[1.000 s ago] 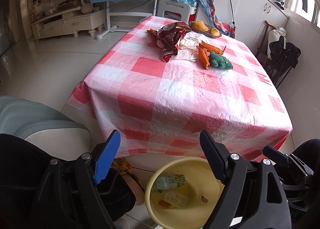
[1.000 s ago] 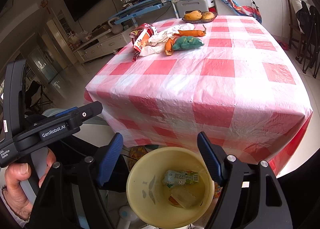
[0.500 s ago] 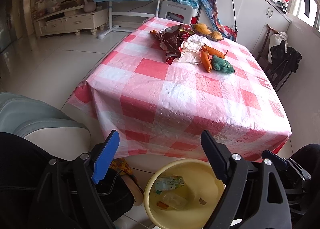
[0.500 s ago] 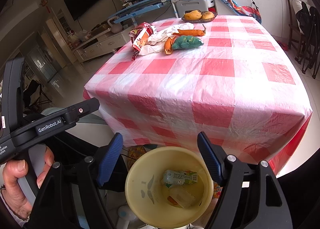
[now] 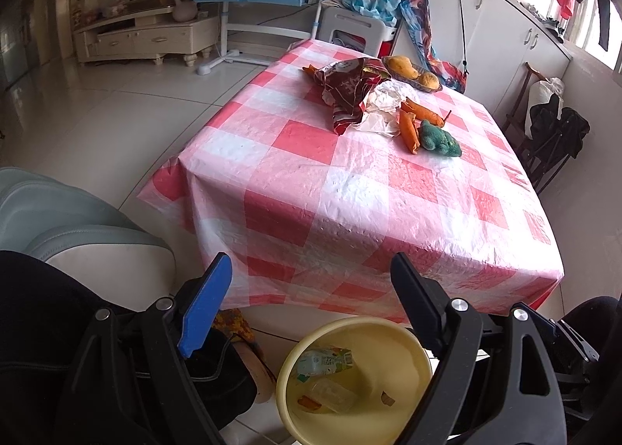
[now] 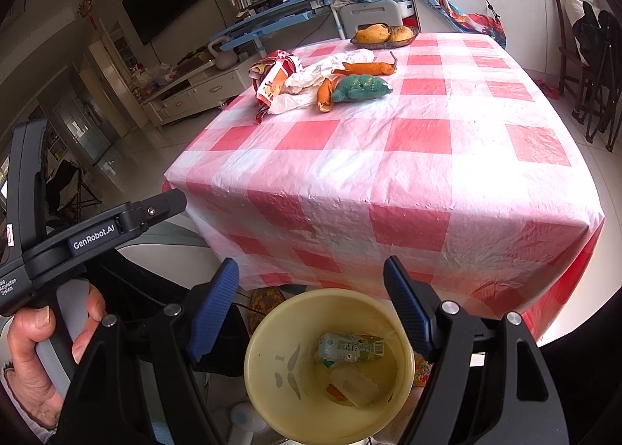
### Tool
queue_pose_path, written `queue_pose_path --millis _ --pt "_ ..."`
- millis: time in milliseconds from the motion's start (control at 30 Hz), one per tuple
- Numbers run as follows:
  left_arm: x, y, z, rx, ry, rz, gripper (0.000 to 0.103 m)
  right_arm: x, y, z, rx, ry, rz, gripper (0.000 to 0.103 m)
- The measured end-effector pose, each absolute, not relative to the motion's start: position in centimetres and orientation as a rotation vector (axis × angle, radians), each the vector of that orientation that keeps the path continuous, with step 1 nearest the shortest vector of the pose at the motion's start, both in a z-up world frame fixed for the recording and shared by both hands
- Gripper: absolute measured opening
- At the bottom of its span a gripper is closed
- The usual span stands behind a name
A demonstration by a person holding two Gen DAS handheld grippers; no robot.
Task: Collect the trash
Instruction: 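Move both grippers back toward the remaining trash on the table, then grasp the orange peel with the right gripper while the left grasps the red snack bag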
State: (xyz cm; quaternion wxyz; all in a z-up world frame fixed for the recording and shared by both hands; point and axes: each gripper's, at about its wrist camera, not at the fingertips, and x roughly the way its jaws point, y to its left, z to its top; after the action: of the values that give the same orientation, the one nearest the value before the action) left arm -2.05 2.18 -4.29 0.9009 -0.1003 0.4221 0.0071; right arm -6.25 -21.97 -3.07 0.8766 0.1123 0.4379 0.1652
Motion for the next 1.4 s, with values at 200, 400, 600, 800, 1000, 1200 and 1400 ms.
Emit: queue_pose_path --millis 200,400,600,800,1000,1200,1400 --pt "-2.1 2.4 -4.3 -0.220 0.870 0.021 0.080 -6.2 -21.8 -3.1 0.227 0.917 0.346 0.074" --pt "-2.5 2.8 -4.1 -0.247 0.860 0.023 0.080 -3.7 -21.2 -2.3 0.245 0.905 0.370 0.074" --pt "-3.0 2.8 -3.8 -0.249 0.839 0.018 0.080 1.4 -18.6 -0.5 0.205 0.858 0.437 0.074" --pt "-3.1 2.9 -3.5 -0.251 0.825 0.022 0.080 7.1 -16.4 -0.4 0.190 0.854 0.488 0.074" --pt "-2.7 2.8 -3.6 -0.260 0.832 0.011 0.080 11.5 -15.9 -2.5 0.144 0.911 0.457 0.072" --pt "-2.3 2.9 -3.8 -0.277 0.850 0.001 0.080 14.3 -17.8 -4.3 0.157 0.952 0.400 0.066" --pt "-1.6 2.8 -4.1 -0.278 0.864 0.002 0.080 15.1 -17.8 -4.4 0.120 0.972 0.407 0.053"
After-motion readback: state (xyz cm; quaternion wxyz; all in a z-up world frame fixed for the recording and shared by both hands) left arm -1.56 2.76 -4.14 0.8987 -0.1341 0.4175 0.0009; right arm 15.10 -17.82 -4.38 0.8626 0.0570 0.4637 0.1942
